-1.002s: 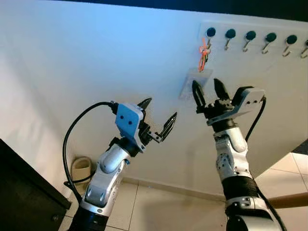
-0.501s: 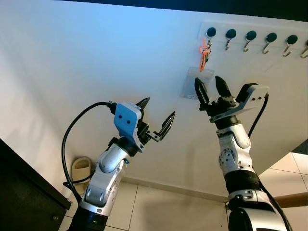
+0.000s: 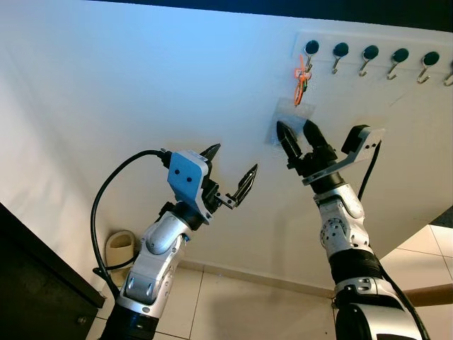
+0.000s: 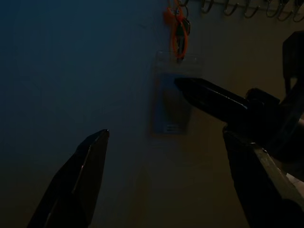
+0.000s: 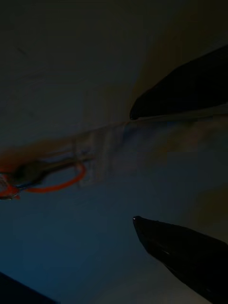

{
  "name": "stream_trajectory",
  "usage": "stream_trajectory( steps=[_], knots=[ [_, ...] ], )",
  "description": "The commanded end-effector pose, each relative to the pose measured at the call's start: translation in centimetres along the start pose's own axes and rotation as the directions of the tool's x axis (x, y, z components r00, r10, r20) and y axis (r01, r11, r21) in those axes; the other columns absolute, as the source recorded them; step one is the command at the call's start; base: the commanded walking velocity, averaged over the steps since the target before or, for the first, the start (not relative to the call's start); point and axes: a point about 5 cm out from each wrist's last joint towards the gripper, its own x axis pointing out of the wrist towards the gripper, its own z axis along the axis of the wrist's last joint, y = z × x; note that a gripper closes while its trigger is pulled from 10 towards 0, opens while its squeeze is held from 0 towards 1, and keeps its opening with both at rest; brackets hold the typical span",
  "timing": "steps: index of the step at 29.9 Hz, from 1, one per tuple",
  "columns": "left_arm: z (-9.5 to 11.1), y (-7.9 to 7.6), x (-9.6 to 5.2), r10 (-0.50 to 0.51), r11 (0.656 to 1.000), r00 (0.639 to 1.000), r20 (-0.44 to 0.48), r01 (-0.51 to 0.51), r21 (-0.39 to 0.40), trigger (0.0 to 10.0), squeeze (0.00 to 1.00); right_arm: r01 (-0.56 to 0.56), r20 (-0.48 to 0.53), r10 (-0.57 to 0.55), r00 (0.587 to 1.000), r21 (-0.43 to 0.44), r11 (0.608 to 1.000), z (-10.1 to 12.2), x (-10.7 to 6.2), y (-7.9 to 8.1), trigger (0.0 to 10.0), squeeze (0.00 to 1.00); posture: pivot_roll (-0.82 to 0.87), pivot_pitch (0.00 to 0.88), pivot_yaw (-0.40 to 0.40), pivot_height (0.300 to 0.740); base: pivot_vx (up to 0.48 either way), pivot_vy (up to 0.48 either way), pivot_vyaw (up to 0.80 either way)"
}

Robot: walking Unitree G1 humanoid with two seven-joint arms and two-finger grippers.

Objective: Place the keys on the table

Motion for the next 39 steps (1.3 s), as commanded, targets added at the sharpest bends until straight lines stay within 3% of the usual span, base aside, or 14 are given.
stream_trajectory(
  steps=[1, 10, 16, 30, 31, 34, 35, 36, 37, 38, 39],
  knots=[
    [-0.5, -0.4, 0.1, -0.012, 1.000, 1.000, -0.020, 0.012, -0.018, 10.0, 0.00, -0.019, -0.015, 0.019, 1.000, 0.023, 1.000, -0.4, -0.3, 0.2, 10.0, 0.00, 0.05, 0.126, -0.020, 0.740, 0.000, 0.000, 0.00],
    [-0.5, -0.4, 0.1, -0.012, 1.000, 1.000, -0.019, 0.012, -0.014, 10.0, 0.00, -0.043, -0.040, 0.044, 0.998, 0.030, 0.999, -0.7, -0.2, 0.3, 10.0, 0.00, 0.05, 0.122, -0.019, 0.740, 0.000, 0.000, 0.00],
    [-0.5, -0.3, 0.2, -0.010, 1.000, 1.000, -0.020, 0.010, -0.013, 10.0, 0.00, 0.014, -0.079, -0.016, 0.997, -0.033, 0.999, -0.8, 0.1, -0.4, 10.0, 0.00, 0.05, 0.123, -0.018, 0.740, 0.000, 0.000, 0.00],
    [-0.5, -0.1, 0.2, 0.000, 1.000, 1.000, -0.021, 0.000, -0.009, 10.0, 0.00, 0.007, -0.100, -0.015, 0.995, -0.086, 0.996, -0.7, 1.7, -0.3, 10.0, 0.00, 0.05, 0.127, -0.020, 0.740, 0.000, 0.000, 0.00],
    [-0.5, -0.1, 0.2, 0.002, 1.000, 1.000, -0.019, -0.002, -0.008, 10.0, 0.00, -0.002, -0.105, -0.007, 0.994, -0.088, 0.996, -0.8, 1.8, -0.2, 8.7, 0.00, 0.05, 0.126, -0.020, 0.740, 0.000, 0.000, 0.00],
    [-0.4, 0.0, 0.3, 0.007, 1.000, 1.000, -0.015, -0.007, -0.006, 10.0, 0.00, -0.021, -0.123, 0.010, 0.992, -0.092, 0.996, -1.0, 1.9, 0.0, 7.0, 0.00, 0.05, 0.127, -0.021, 0.740, 0.000, 0.000, 0.00],
    [-0.4, 0.0, 0.3, 0.007, 1.000, 1.000, -0.014, -0.007, -0.005, 10.0, 0.00, -0.024, -0.125, 0.013, 0.992, -0.092, 0.995, -1.1, 1.9, 0.1, 5.8, 0.00, 0.05, 0.126, -0.022, 0.740, 0.000, 0.000, 0.00],
    [-0.4, 0.0, 0.3, 0.007, 1.000, 1.000, -0.014, -0.007, -0.005, 10.0, 0.00, -0.024, -0.125, 0.013, 0.992, -0.092, 0.995, -1.1, 1.9, 0.1, 5.8, 0.00, 0.05, 0.126, -0.022, 0.740, 0.000, 0.000, 0.00],
    [-0.4, 0.0, 0.3, 0.007, 1.000, 1.000, -0.013, -0.007, -0.005, 10.0, 0.00, -0.026, -0.126, 0.014, 0.992, -0.093, 0.995, -1.1, 2.0, 0.1, 4.5, 0.00, 0.05, 0.127, -0.022, 0.740, 0.000, 0.000, 0.00],
    [-0.4, 0.0, 0.3, 0.007, 1.000, 1.000, -0.013, -0.007, -0.005, 10.0, 0.00, -0.026, -0.126, 0.014, 0.992, -0.093, 0.995, -1.1, 2.0, 0.1, 4.5, 0.00, 0.05, 0.127, -0.022, 0.740, 0.000, 0.000, 0.00],
    [-0.4, 0.0, 0.3, 0.007, 1.000, 1.000, -0.012, -0.007, -0.005, 10.0, 0.00, -0.030, -0.123, 0.018, 0.992, -0.097, 0.995, -1.0, 2.0, 0.1, 2.1, 0.00, 0.05, 0.129, -0.021, 0.740, 0.000, 0.000, 0.00]
  ],
)
